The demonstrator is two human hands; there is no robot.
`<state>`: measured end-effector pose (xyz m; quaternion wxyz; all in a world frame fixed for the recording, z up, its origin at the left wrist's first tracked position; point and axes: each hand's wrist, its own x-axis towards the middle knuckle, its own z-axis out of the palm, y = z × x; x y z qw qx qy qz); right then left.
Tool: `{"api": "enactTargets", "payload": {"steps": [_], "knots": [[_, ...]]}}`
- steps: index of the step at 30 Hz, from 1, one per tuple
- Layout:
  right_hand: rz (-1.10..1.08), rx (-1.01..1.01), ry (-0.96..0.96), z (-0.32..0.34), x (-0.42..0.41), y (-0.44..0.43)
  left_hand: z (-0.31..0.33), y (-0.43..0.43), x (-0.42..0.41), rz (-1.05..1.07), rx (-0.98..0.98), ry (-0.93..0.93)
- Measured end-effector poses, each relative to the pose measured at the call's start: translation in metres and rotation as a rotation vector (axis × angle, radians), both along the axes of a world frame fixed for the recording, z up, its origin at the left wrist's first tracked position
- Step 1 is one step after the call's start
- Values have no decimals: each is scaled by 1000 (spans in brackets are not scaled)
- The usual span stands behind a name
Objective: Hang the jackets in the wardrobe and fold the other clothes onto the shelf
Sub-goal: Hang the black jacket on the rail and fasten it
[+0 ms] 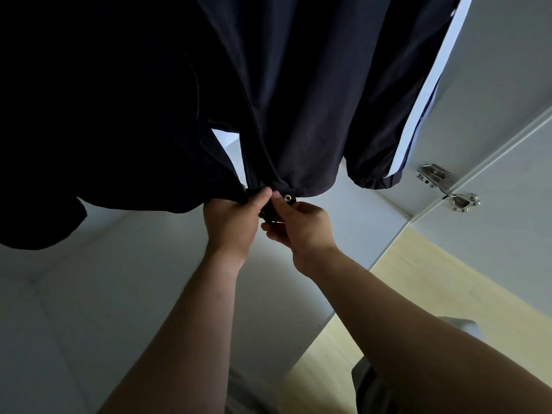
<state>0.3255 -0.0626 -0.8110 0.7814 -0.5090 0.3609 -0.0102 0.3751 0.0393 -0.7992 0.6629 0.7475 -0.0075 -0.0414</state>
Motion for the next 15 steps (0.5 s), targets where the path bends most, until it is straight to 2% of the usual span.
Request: {"api": "enactTargets", "payload": {"steps": [4, 8, 11, 15], "knots": [[-96, 47, 36, 5, -1, -1, -1, 0, -1, 20, -30, 33], [-37, 60, 66, 5, -3, -3, 1, 0, -1, 45, -52, 56], [19, 18, -32, 4, -5, -4, 3, 0, -1, 78, -19, 73], [96, -171, -87, 4, -7, -2, 3, 1, 0, 100, -28, 93]]}}
